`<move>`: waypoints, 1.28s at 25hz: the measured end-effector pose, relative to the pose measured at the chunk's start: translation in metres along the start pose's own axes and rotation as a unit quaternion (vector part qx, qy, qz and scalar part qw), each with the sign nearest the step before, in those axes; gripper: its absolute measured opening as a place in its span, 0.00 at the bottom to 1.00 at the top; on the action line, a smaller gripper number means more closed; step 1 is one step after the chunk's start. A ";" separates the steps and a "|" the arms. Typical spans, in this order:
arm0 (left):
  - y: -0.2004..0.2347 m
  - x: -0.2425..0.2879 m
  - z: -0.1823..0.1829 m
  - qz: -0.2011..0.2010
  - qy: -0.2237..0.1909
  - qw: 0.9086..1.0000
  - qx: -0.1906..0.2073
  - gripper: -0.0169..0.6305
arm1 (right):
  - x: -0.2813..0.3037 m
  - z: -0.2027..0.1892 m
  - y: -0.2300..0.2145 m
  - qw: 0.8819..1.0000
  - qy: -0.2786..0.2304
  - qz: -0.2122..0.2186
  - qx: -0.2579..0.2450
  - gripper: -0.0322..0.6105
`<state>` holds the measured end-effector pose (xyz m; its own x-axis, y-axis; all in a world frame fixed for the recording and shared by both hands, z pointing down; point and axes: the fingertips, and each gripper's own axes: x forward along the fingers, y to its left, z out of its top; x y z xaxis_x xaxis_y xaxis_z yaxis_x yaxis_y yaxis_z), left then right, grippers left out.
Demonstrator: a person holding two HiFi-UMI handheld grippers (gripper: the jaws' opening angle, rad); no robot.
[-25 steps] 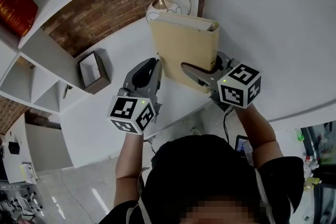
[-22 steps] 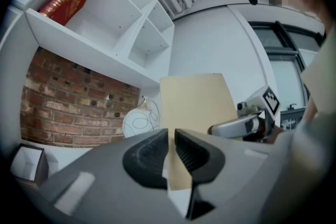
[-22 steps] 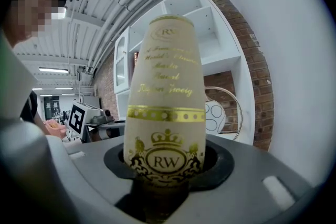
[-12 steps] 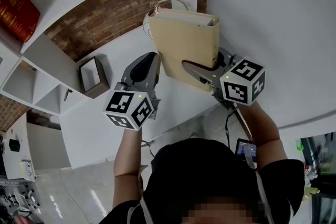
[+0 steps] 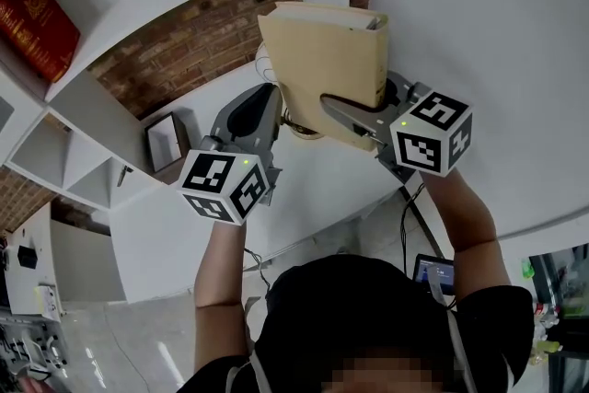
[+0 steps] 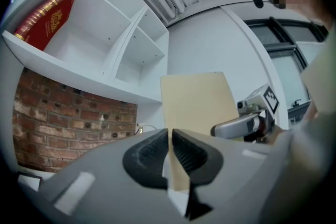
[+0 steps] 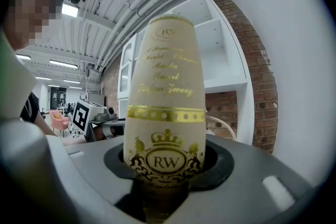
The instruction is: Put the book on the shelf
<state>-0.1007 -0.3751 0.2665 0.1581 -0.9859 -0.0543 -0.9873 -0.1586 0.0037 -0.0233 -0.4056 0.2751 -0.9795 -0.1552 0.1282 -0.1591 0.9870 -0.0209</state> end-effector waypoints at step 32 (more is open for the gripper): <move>0.050 0.028 0.095 -0.013 -0.061 0.996 0.061 0.05 | 0.047 0.147 -0.035 0.995 -0.062 -0.033 -0.078 0.40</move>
<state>-0.1470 -0.4052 0.1703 0.1875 -0.9668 -0.1739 -0.9784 -0.1681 -0.1202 -0.0817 -0.4539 0.1359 -0.9769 -0.2135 0.0016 -0.2113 0.9675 0.1388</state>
